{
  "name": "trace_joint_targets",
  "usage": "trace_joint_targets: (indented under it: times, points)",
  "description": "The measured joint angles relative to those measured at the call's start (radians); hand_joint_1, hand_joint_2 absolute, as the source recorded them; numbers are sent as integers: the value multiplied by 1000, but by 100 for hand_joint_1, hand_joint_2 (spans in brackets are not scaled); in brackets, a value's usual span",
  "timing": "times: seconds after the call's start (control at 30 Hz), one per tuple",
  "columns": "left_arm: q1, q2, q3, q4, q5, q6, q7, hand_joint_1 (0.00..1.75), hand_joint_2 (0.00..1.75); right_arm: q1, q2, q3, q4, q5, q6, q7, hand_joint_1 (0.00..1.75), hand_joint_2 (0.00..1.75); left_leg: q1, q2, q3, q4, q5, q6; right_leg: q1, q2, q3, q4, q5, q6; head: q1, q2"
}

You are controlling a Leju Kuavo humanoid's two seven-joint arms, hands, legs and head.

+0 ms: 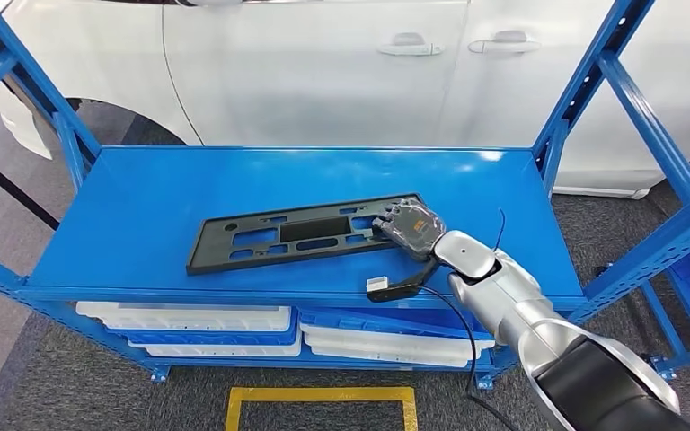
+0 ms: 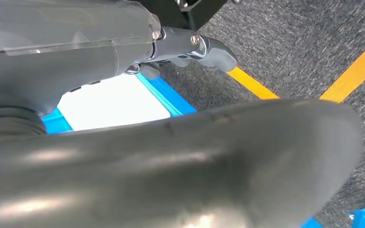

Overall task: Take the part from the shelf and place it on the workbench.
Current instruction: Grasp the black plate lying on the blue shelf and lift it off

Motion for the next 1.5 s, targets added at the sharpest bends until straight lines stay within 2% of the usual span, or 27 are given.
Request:
trace_joint_targets:
  times: [0.07,0.13,0.23,0.3,0.33,0.4,0.43,0.47,0.5,0.57,0.63,0.73,0.8,0.83,0.9,0.93,0.97,1.0,1.1,1.13,1.2,1.23,1.27,1.33,1.4,1.47,1.5]
  points:
    - [-1,1,0,0,0,0,0,0,0,14,0,-5,-27,-30,-1,-29,175,175,1,0,67,-135,63,6,1,2,0,4,-3,4,0,0]
    - [-3,2,0,0,0,-1,0,0,0,28,1,-15,-58,-82,15,-72,175,175,-3,-1,113,-231,90,14,3,4,-3,8,-5,13,0,0]
    - [-3,2,0,0,0,-1,1,0,0,65,6,-42,-125,-278,113,-200,175,175,-4,-2,118,-250,92,29,3,5,-7,8,-4,30,0,0]
    - [-5,2,0,0,0,0,3,0,0,98,8,-66,-197,-484,226,-289,175,175,1,-2,120,-258,98,40,2,4,-23,43,-31,39,0,0]
    - [-5,2,0,0,0,0,4,0,0,112,8,-78,-236,-576,275,-314,175,175,2,-1,121,-261,100,44,1,4,-44,90,-59,42,0,0]
    - [-6,2,0,0,0,1,5,0,0,131,10,-98,-302,-684,331,-330,175,175,1,1,120,-261,99,48,-1,3,-109,226,-122,47,0,0]
    - [-6,2,0,0,0,1,6,0,0,137,11,-105,-322,-699,340,-331,175,175,1,1,121,-261,99,48,-2,2,-134,278,-136,49,0,0]
    - [-5,2,0,0,0,1,6,0,0,144,11,-112,-339,-702,346,-331,175,175,1,0,121,-260,98,49,-2,2,-144,298,-132,50,0,0]
    - [-5,2,0,0,0,1,6,0,0,150,11,-117,-353,-702,348,-331,175,175,1,-1,122,-259,97,48,-3,2,-135,276,-109,50,0,0]
    - [-5,2,0,0,0,1,6,0,0,157,10,-125,-378,-701,351,-331,175,175,0,-3,122,-254,94,42,-4,0,-73,145,-43,45,0,0]
    - [-5,2,0,0,0,1,6,0,0,160,9,-129,-397,-700,351,-332,175,175,-4,-3,118,-246,88,33,0,0,-25,39,-7,37,0,0]
    - [-6,2,0,0,0,2,5,0,0,168,8,-133,-414,-699,351,-332,175,175,-6,-2,116,-245,85,19,2,1,-18,18,-5,21,0,0]
    - [-6,2,0,0,0,2,5,0,0,169,7,-134,-422,-699,351,-332,175,175,-4,-2,106,-218,62,8,0,1,-16,12,-2,8,0,0]
    - [-6,3,0,0,0,2,5,0,0,169,6,-134,-426,-699,351,-332,175,175,-3,-1,88,-175,36,4,-2,0,-14,10,-1,3,0,0]
    - [-6,3,0,0,0,2,5,0,0,171,6,-134,-430,-699,351,-332,175,175,-1,-1,28,-40,-30,-2,0,-1,-14,10,-2,-2,0,0]
    - [-5,3,0,0,0,2,5,0,0,173,6,-134,-430,-699,352,-332,175,175,0,-1,-1,20,-51,-4,1,-1,-14,11,-2,-3,0,0]
    - [-4,3,0,0,0,2,5,0,0,176,6,-134,-430,-699,352,-332,175,175,0,-1,-15,48,-52,-4,2,-1,-14,12,-3,-3,0,0]
    - [-4,3,0,0,0,2,5,0,0,177,5,-134,-430,-700,352,-332,175,175,0,-1,-11,36,-34,-3,2,0,-14,13,-4,-3,0,0]
    - [-5,4,0,0,0,0,1,0,0,182,4,-134,-451,-773,396,-332,166,175,-2,-1,77,-156,63,10,5,3,-14,19,-8,3,0,0]
    - [-5,4,0,0,0,-1,-4,0,44,186,2,-135,-475,-854,441,-330,163,175,-4,-1,99,-205,79,15,6,4,-16,22,-8,6,0,0]
    - [-3,5,0,0,0,-2,-21,0,131,194,-2,-144,-550,-1118,584,-303,161,175,-8,-1,110,-233,81,21,8,4,-20,23,-7,16,0,0]
    - [-2,5,1,0,0,-1,-32,0,131,195,-3,-157,-597,-1280,667,-266,164,175,-6,-2,109,-235,84,26,7,4,-21,23,-7,22,0,0]
    - [0,5,3,0,0,2,-42,0,87,194,-3,-174,-644,-1432,743,-216,166,175,-5,-2,110,-240,87,31,6,4,-21,25,-9,27,0,0]
    - [0,6,6,0,0,7,-63,0,87,189,-5,-209,-735,-1664,846,-112,169,175,0,-1,115,-249,93,42,5,3,-36,66,-41,37,0,0]
    - [0,6,7,0,0,12,-85,0,175,193,-14,-231,-809,-1801,897,-54,169,175,0,-1,115,-252,95,47,2,2,-88,182,-105,42,0,0]
    - [2,7,7,0,0,25,-97,0,175,217,-25,-242,-872,-1869,932,-33,169,175,-1,-1,115,-250,95,47,0,2,-140,292,-142,47,0,0]
    - [3,8,7,0,0,35,-96,0,175,236,-30,-244,-901,-1880,948,-30,169,175,-1,-1,115,-249,94,47,0,2,-145,301,-135,48,0,0]
